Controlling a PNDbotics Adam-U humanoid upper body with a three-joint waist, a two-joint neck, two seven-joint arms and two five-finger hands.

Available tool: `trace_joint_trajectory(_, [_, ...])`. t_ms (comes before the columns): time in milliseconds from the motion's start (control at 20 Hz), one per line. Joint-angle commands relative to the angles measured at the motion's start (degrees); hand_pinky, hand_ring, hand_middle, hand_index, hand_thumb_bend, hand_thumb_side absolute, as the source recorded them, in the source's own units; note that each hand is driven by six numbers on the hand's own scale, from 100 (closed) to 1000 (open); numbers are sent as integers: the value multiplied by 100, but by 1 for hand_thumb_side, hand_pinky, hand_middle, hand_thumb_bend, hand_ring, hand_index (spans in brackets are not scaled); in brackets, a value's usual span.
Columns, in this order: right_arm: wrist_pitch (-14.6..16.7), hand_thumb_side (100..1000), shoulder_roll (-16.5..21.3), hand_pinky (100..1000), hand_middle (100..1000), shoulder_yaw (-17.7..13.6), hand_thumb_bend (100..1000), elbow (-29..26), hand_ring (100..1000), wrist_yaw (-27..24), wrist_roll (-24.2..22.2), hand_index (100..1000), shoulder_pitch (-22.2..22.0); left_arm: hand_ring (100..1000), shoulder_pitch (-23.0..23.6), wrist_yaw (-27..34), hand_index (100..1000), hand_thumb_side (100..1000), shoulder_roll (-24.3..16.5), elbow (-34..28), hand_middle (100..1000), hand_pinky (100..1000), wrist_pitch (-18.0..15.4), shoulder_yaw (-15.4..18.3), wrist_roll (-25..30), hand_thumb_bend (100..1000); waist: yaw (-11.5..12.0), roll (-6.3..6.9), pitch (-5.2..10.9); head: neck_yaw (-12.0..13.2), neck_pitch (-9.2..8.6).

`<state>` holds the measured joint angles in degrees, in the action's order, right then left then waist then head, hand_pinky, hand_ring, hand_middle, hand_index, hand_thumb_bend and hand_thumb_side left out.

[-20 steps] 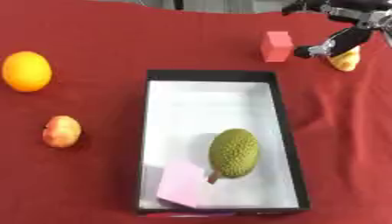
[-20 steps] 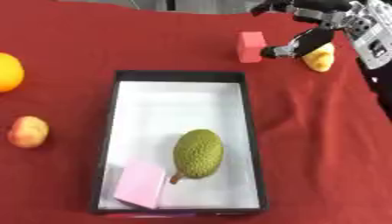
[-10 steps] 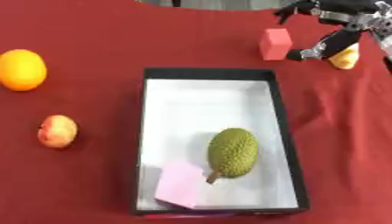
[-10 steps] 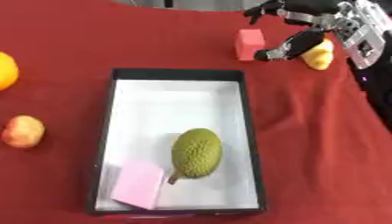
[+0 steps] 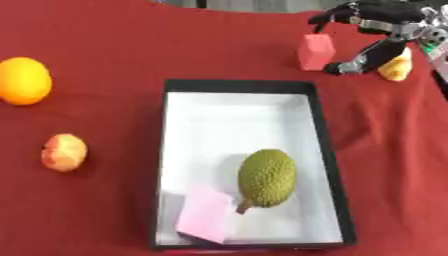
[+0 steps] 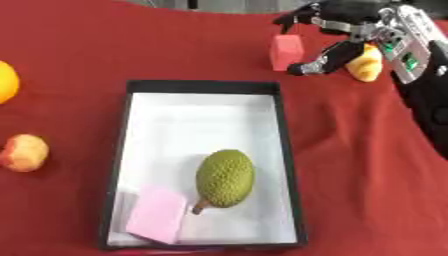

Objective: Pick up objects on the table and place them in the box.

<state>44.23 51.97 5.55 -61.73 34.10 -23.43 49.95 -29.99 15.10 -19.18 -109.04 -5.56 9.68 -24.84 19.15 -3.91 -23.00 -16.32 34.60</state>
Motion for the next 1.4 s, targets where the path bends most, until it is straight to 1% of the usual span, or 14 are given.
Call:
trace_joint_trajectory(50, [554, 743, 162, 925, 774, -53, 450, -33, 862, 71, -459, 968, 112, 790, -94, 31, 775, 660, -66, -75, 657, 749, 2, 6, 25, 100, 13, 22, 88, -35, -85])
trace_joint_trajectory(200, [542, 743, 168, 925, 774, -43, 450, -35, 862, 103, -400, 968, 108, 790, -96, 33, 775, 660, -64, -75, 657, 749, 4, 7, 29, 100, 19, 22, 80, -39, -89])
trace_joint_trajectory(250, [541, 745, 168, 925, 783, -42, 210, -33, 864, 110, -389, 966, 107, 789, -96, 34, 772, 604, -63, -74, 655, 749, 4, 8, 30, 100, 19, 22, 79, -39, -88])
trace_joint_trajectory(300, [505, 739, 183, 925, 784, -70, 452, -19, 864, 90, -349, 966, 119, 789, -95, 35, 772, 663, -63, -68, 655, 749, 10, 7, 31, 100, 35, 21, 54, -48, -90])
trace_joint_trajectory(550, [312, 742, 272, 927, 795, -99, 441, -41, 874, 68, -197, 969, 114, 789, -123, 47, 770, 664, -64, -55, 654, 748, 2, 2, 42, 100, 93, 1, -11, -75, -138])
trace_joint_trajectory(650, [272, 737, 296, 927, 796, -115, 454, -40, 875, 61, -153, 968, 106, 788, -134, 48, 768, 664, -62, -54, 654, 748, 2, 0, 45, 100, 109, -8, -26, -81, -154])
trace_joint_trajectory(800, [180, 724, 337, 929, 803, -150, 414, -27, 881, -33, -67, 970, 111, 788, -138, 51, 767, 667, -61, -49, 653, 748, 5, -3, 48, 100, 124, -11, -49, -82, -165])
trace_joint_trajectory(1150, [-78, 718, 467, 930, 818, -217, 394, -53, 888, -199, 90, 974, 106, 787, -136, 64, 766, 669, -68, -26, 652, 747, 6, -10, 60, 100, 150, -11, -100, -110, -210])
trace_joint_trajectory(1400, [-130, 705, 515, 936, 828, -239, 388, -50, 898, -229, 172, 983, 73, 787, -141, 68, 765, 672, -74, -9, 651, 747, 12, -24, 80, 100, 163, -11, -125, -122, -235])
